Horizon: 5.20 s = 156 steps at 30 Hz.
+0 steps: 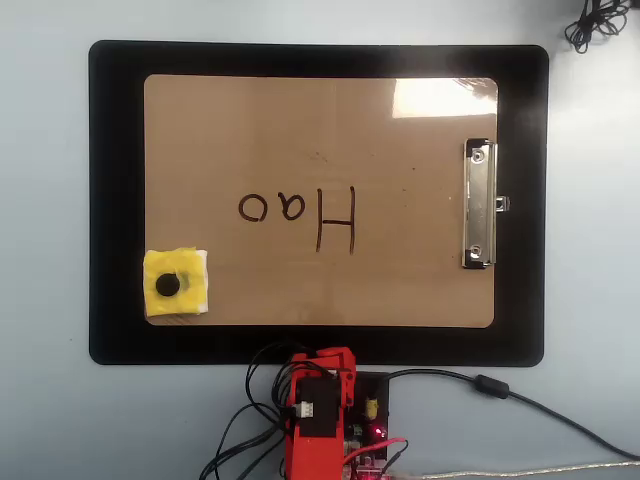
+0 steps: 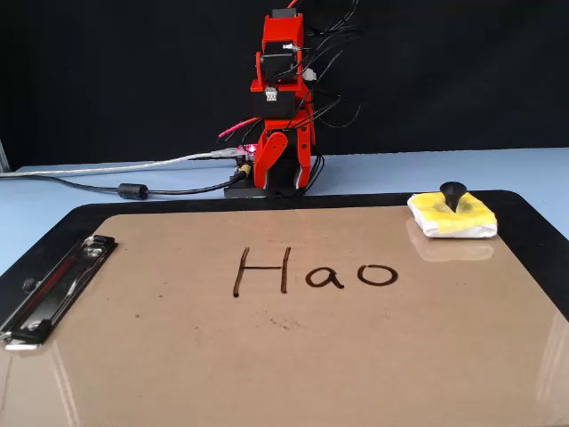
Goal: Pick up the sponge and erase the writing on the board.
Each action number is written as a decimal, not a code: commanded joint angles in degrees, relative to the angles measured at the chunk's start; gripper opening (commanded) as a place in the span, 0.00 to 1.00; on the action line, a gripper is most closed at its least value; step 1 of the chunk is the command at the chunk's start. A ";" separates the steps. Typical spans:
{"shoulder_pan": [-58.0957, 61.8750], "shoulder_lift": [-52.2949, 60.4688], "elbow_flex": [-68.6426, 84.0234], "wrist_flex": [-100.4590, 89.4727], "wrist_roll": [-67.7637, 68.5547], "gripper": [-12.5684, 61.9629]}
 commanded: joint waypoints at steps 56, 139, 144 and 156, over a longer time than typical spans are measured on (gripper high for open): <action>-58.80 -33.31 -2.02 -106.96 -16.70 0.62; 15.47 -10.46 13.54 -89.47 -5.10 0.06; 12.92 -24.61 6.24 -100.55 -9.58 0.06; 10.81 -45.44 -4.13 -114.52 -12.48 0.06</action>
